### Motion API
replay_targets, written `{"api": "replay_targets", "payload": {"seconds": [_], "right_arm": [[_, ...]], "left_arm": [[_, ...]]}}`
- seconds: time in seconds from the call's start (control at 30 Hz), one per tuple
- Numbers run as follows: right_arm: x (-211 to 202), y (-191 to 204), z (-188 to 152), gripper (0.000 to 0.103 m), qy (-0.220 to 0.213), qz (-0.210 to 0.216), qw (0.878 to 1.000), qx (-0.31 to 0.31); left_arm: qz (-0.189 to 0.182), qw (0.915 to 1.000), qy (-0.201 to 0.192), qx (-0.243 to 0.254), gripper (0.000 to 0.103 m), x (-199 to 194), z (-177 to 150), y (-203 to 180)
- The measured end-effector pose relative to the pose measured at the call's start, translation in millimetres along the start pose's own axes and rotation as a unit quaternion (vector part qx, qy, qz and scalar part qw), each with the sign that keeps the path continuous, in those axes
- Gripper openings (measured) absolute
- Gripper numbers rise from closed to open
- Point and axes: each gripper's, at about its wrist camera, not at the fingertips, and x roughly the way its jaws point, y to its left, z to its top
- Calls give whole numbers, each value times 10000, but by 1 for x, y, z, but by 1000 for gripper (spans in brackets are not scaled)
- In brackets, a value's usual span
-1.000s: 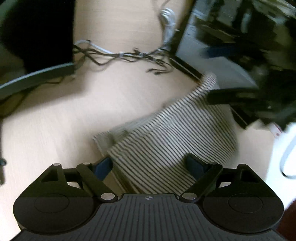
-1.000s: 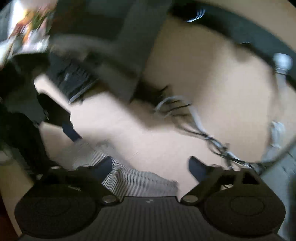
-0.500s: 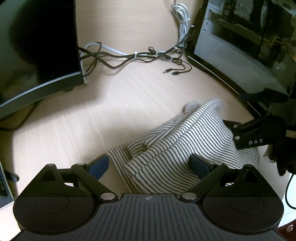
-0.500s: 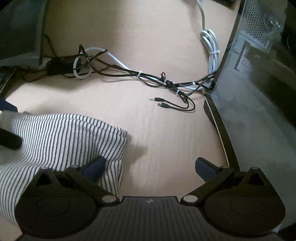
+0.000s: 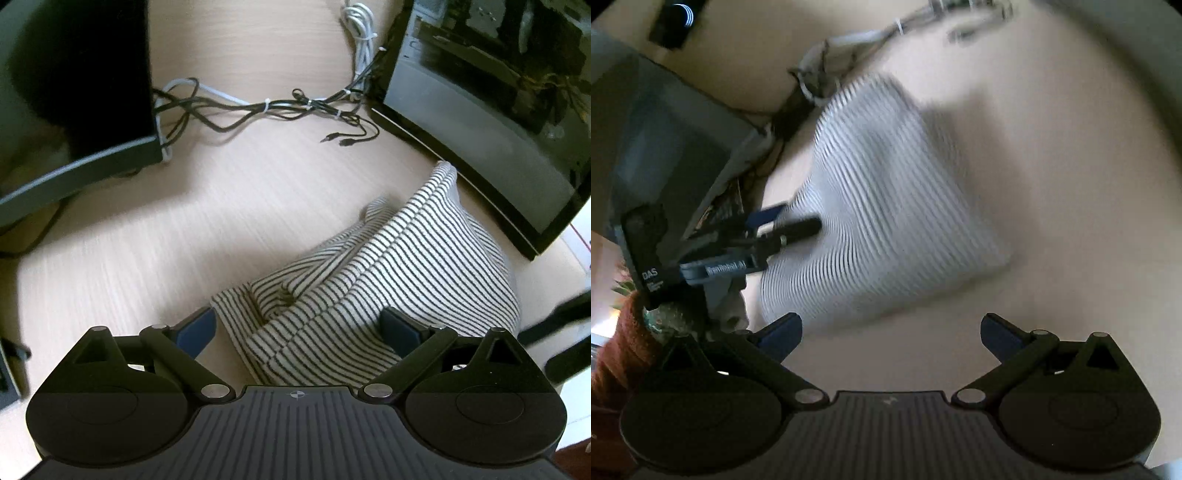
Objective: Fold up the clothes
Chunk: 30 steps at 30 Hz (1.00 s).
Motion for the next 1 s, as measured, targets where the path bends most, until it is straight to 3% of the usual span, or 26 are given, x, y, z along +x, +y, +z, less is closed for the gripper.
{"api": "replay_targets", "payload": {"seconds": [0.07,0.17,0.4,0.53,0.63,0.77,0.87,1.0], "right_arm": [[11,-3,7,82,-2,40,9999,131],[14,-7,27,82,-178,210,9993,237],[17,7,53,84,-662,-336,9963,-427],[20,4,52,85,-704,-348,9963,-343],[18,4,51,85,-734,-406,9960,-305],[17,6,59,85,-661,-473,9963,-286],[25,16,74,87,-573,-624,9947,-577],[33,34,102,88,-821,-1019,9848,-1146]], "left_arm": [[-38,10000,26,-61,100,-3,-2,2],[-94,9999,79,-77,99,-10,-6,3],[-257,9988,-378,150,103,-40,11,5],[-480,9987,28,182,103,0,19,12],[-807,9959,302,-290,103,22,13,25],[-1266,9902,377,-448,103,21,1,21],[-1433,9867,388,-664,103,20,-7,13],[-2036,9746,491,-792,103,24,-14,-14]]}}
